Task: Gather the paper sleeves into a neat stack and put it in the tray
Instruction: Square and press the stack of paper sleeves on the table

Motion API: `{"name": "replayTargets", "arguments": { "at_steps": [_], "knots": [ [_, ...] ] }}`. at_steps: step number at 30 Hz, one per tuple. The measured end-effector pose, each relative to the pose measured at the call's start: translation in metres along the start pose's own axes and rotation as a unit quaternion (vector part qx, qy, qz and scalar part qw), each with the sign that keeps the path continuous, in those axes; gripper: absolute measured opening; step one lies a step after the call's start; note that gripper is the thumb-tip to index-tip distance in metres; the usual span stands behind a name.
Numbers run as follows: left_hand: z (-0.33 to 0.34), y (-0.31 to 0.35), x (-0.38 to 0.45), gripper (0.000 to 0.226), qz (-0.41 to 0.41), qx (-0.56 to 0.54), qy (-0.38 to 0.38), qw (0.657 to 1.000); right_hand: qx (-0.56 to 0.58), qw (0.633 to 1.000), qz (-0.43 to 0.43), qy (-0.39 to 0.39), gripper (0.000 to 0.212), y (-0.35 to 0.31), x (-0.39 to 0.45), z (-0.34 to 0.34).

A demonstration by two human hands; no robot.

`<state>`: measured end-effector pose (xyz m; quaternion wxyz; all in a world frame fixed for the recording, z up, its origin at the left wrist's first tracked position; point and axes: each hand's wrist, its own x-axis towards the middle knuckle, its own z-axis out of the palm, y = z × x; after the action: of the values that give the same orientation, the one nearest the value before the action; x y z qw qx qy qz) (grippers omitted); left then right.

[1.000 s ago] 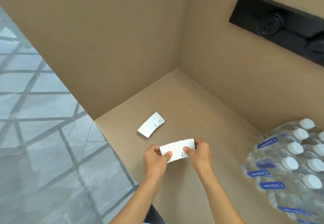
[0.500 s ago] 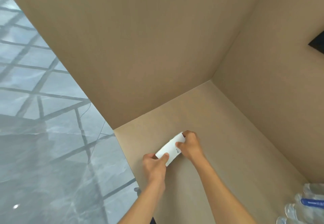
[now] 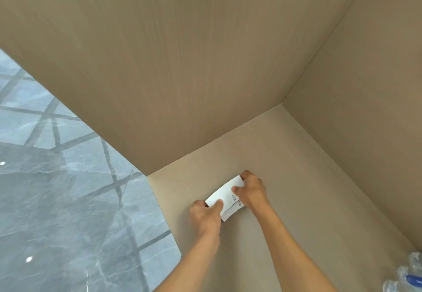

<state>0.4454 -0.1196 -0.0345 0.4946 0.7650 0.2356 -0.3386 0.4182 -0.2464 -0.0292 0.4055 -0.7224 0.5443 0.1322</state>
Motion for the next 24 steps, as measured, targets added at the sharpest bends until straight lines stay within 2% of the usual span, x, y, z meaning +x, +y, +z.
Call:
{"name": "replayTargets", "arguments": {
  "at_steps": [6, 9, 12, 15, 20, 24],
  "knots": [
    [0.001, 0.005, -0.003, 0.028, -0.005, -0.017, -0.008, 1.0, 0.022, 0.999, 0.024, -0.005, 0.043, 0.004, 0.006, -0.002],
    [0.001, 0.008, -0.001, 0.023, -0.026, -0.025, -0.032, 0.999, 0.07, 0.997, 0.03, -0.02, 0.05, 0.011, 0.009, -0.006],
    [-0.003, 0.007, 0.003, 0.016, -0.036, -0.036, -0.079, 0.996, 0.136, 0.99, 0.024, -0.032, 0.037, 0.02, 0.006, -0.01],
    [-0.006, 0.006, 0.001, 0.009, -0.028, -0.033, -0.13, 0.991, 0.244, 0.969, 0.017, -0.046, 0.019, 0.037, -0.007, -0.015],
    [-0.002, -0.003, -0.016, 0.015, 0.013, 0.039, -0.229, 0.973, 0.385, 0.921, 0.052, -0.023, 0.039, 0.083, -0.042, -0.026],
    [0.006, -0.023, -0.043, 0.015, 0.062, 0.098, -0.279, 0.953, 0.452, 0.889, 0.068, 0.016, 0.044, 0.128, -0.08, -0.028]
  ]
}}
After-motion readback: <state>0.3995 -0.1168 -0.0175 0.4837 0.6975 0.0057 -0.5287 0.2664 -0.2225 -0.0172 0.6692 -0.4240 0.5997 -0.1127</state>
